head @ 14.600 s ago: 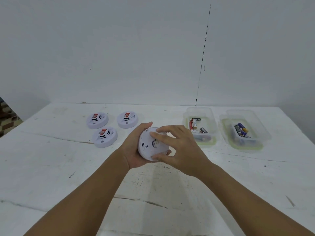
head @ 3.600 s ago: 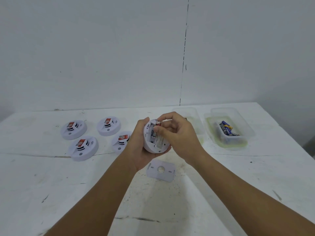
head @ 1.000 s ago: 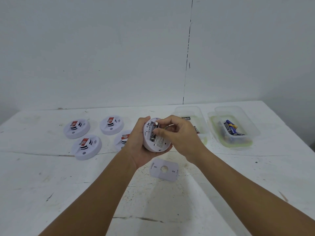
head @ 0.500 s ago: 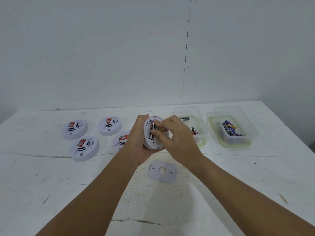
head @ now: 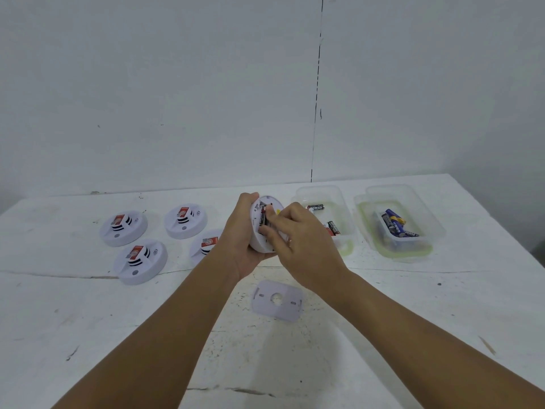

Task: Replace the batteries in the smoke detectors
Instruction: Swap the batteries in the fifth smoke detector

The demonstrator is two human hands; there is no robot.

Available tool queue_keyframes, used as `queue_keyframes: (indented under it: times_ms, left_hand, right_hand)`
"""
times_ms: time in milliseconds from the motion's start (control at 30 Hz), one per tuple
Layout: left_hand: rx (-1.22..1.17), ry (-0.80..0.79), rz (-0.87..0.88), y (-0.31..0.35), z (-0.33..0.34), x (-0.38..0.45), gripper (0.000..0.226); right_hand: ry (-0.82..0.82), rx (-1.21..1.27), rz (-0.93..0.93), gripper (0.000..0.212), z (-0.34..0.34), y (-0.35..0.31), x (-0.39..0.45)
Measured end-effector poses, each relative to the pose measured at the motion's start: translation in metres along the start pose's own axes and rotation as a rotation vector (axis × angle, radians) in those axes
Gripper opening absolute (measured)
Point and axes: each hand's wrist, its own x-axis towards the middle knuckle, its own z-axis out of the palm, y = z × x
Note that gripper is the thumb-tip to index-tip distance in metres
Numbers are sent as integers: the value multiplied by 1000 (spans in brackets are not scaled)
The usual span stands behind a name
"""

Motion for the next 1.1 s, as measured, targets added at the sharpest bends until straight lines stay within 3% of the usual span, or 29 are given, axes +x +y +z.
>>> queue_keyframes:
  times_ms: [267,400,567,633,833,1100]
  left_hand:
    - [18,-47,7,14,1,11,39]
    - [-16,-2,0,14,1,17,40]
    - [-4,27,-31,9,-3,22,43]
    - [-8,19,-46,8,-3,24,43]
    - [-44,-1,-70,8,-5,24,41]
    - [-31,18,-77,9,-11,23,40]
  right_hand:
    - [-109,101,60,34,-29,31,27]
    - [-188,-105,178,36,-40,65,48]
    - [-553,-468,227,49,-39,83,66]
    - [-628,-562,215,53,-34,82,71]
    - [-725,-751,175,49,-22,90,85]
    - [-711,-903,131,48,-17,100,88]
